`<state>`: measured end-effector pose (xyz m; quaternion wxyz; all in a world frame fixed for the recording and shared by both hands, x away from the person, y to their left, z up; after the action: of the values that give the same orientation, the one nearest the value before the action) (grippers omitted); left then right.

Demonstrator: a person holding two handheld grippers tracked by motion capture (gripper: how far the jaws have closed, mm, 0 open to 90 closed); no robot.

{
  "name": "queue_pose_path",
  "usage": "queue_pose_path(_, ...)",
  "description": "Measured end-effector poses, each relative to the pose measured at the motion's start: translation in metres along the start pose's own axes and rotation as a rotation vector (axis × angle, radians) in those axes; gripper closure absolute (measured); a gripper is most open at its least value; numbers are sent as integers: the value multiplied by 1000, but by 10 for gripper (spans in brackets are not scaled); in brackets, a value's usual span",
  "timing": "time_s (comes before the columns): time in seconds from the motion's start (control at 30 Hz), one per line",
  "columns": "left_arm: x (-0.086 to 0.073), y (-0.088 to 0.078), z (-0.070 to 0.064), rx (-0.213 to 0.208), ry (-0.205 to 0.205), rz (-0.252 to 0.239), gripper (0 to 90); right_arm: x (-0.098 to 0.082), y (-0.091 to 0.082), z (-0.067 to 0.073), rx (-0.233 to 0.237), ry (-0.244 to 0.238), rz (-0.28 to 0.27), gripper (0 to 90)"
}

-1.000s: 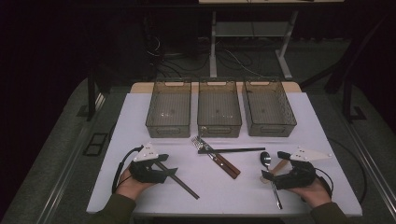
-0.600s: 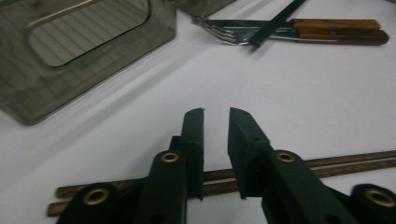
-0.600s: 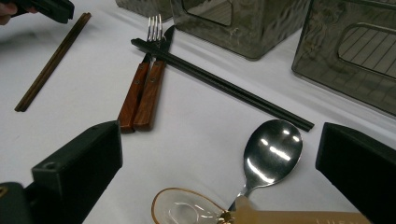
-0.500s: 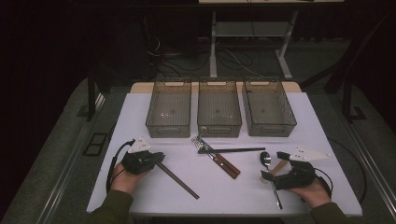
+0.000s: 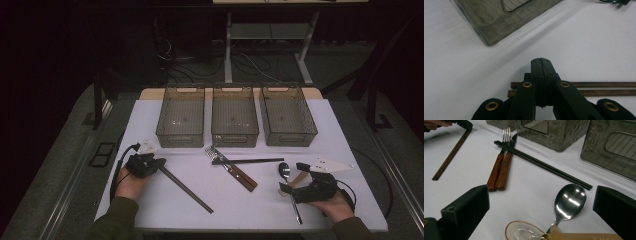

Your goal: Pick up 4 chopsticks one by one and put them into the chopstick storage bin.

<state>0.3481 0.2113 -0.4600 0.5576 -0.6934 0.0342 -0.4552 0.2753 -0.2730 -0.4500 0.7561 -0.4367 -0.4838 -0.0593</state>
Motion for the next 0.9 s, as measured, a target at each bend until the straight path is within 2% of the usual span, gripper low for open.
queue_pose_path(0.37, 5, 5, 7, 31, -4, 24, 899, 0, 0, -1, 1, 6, 1, 5)
queue_pose_path(0.9, 2, 5, 10, 46, 5, 53, 900, 0, -1, -1, -1, 5, -3, 5)
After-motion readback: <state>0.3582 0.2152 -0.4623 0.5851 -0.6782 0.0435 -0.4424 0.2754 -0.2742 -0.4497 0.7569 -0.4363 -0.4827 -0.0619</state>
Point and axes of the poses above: each handheld gripper's, and its own axes: y roughly forward along the jaws, x roughly out of its top, z roughly to its left, the point moved 3 cm from there along y, roughly forward along the jaws, and after that the axes turned 6 degrees about z, right-handed, at the moved point
